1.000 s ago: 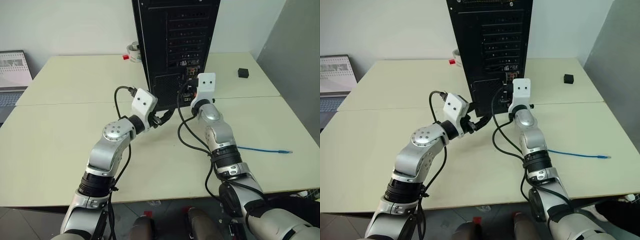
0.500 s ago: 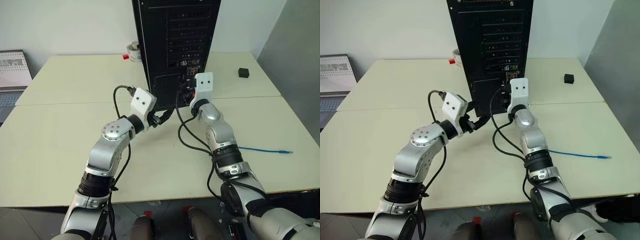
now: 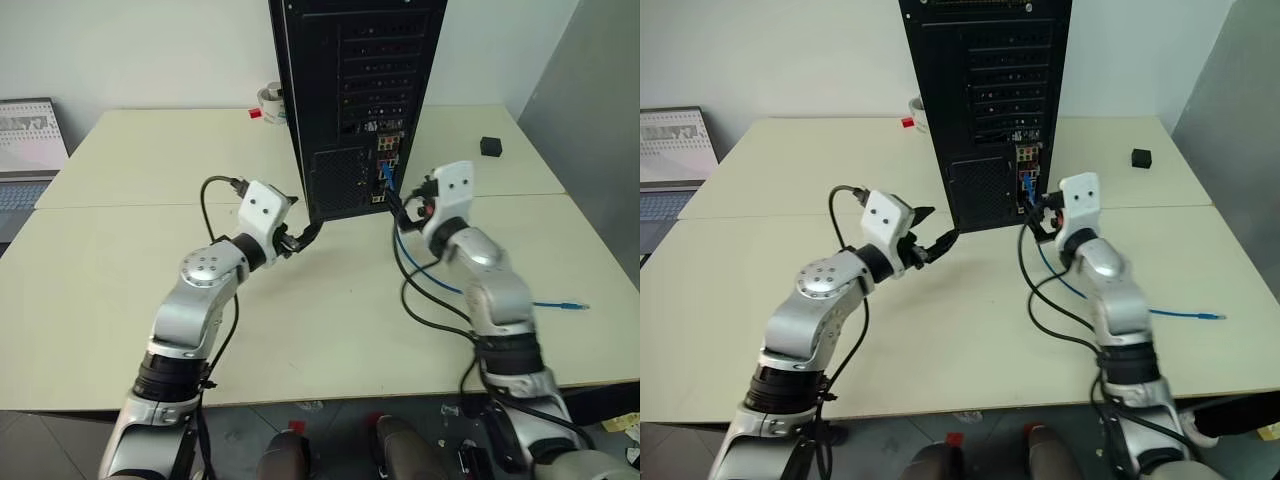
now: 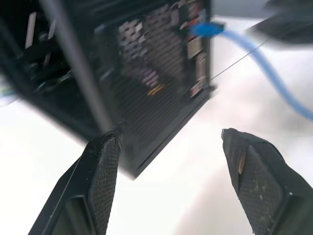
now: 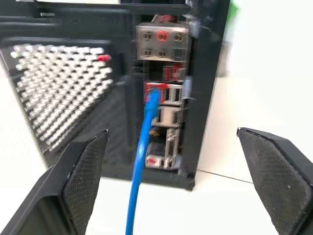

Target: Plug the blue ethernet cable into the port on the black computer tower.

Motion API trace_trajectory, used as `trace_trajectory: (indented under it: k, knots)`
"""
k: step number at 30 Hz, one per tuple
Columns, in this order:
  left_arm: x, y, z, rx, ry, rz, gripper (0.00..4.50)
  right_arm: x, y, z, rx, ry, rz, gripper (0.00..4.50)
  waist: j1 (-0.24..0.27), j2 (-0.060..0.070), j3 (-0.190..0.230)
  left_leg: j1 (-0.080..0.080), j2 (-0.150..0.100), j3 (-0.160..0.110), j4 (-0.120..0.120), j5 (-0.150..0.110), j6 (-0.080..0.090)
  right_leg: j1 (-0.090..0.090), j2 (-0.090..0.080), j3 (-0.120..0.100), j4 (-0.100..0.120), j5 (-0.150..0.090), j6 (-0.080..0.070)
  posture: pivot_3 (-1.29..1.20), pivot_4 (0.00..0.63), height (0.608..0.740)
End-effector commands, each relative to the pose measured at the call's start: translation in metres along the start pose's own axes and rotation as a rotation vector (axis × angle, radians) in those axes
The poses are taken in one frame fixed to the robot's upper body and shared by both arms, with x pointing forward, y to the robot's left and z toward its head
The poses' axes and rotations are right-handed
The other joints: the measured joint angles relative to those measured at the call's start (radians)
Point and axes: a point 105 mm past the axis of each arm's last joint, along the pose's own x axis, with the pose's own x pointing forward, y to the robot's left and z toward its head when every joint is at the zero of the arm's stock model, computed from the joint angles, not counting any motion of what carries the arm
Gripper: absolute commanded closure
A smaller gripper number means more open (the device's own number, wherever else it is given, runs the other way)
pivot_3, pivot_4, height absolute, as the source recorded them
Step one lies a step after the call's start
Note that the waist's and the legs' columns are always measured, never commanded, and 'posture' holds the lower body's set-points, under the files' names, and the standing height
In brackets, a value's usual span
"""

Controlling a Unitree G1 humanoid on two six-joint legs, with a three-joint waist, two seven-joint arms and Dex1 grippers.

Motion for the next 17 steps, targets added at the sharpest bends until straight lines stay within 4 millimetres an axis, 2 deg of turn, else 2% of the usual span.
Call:
trace_trajectory:
  k: [1,6,11,17]
  knots:
    - [-0.015,0.01,0.015,0.058,-0.047,-0.012,1.08,-0.029,0.004,0.023,-0.085,-0.057,0.21,0.05,0.004,0.0,0.0,0.0,0.0,0.0,0.0,0.0,0.0,0.0,0.0,0.0,0.0,0.0,0.0,0.0,0.15,0.74]
    - [-0.025,0.008,0.015,0.077,-0.042,-0.078,1.08,-0.046,-0.005,0.029,-0.125,-0.026,0.328,0.05,0.011,0.0,0.0,0.0,0.0,0.0,0.0,0.0,0.0,0.002,0.004,-0.001,-0.004,0.0,0.0,0.0,0.15,0.74]
    - [-0.032,0.007,0.02,0.081,-0.059,-0.128,1.08,-0.049,-0.009,0.033,-0.103,-0.012,0.401,0.05,0.011,0.0,0.0,0.0,0.001,0.0,0.0,0.0,0.0,0.002,0.005,-0.001,-0.004,0.0,0.0,0.0,0.15,0.74]
    - [-0.039,0.007,0.029,0.057,-0.104,-0.125,1.08,-0.049,-0.018,0.033,-0.117,0.003,0.406,0.05,0.015,0.0,0.0,0.0,0.001,0.0,0.0,0.0,0.0,0.002,0.004,-0.001,-0.004,0.0,0.0,0.0,0.15,0.74]
